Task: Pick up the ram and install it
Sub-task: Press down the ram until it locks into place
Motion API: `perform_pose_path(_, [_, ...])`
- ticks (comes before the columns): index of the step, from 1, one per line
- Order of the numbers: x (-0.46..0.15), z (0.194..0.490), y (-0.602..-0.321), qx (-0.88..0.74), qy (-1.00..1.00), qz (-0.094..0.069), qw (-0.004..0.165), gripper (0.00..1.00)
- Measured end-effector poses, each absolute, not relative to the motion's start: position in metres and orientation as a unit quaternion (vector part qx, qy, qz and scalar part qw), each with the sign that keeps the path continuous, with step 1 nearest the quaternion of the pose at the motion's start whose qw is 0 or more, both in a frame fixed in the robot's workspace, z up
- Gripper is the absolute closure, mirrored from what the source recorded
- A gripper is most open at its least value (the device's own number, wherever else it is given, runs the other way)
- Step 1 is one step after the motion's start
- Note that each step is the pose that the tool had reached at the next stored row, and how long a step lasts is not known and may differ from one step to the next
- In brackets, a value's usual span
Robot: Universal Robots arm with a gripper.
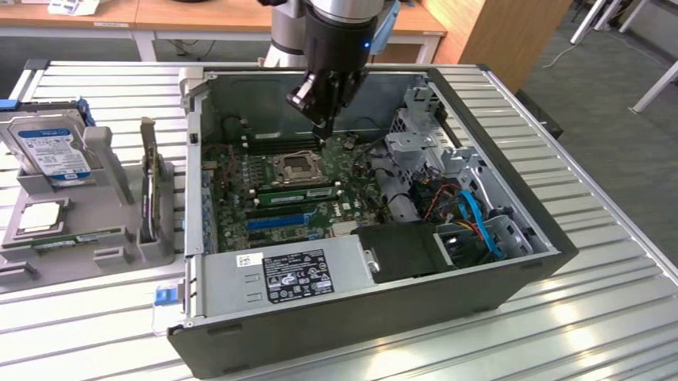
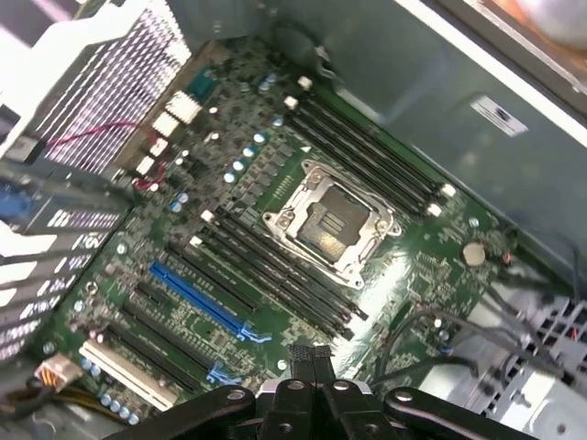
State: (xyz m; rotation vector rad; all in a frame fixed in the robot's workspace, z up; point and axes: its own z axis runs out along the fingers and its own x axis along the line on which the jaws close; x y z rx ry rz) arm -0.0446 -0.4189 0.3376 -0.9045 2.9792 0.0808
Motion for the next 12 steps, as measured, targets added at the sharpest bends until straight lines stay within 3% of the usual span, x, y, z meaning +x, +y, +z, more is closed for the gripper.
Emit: perform_pose_path(12, [-0.0445,0.3373,-0.4189,-0.188,0.982,0.024,0.016,0.90])
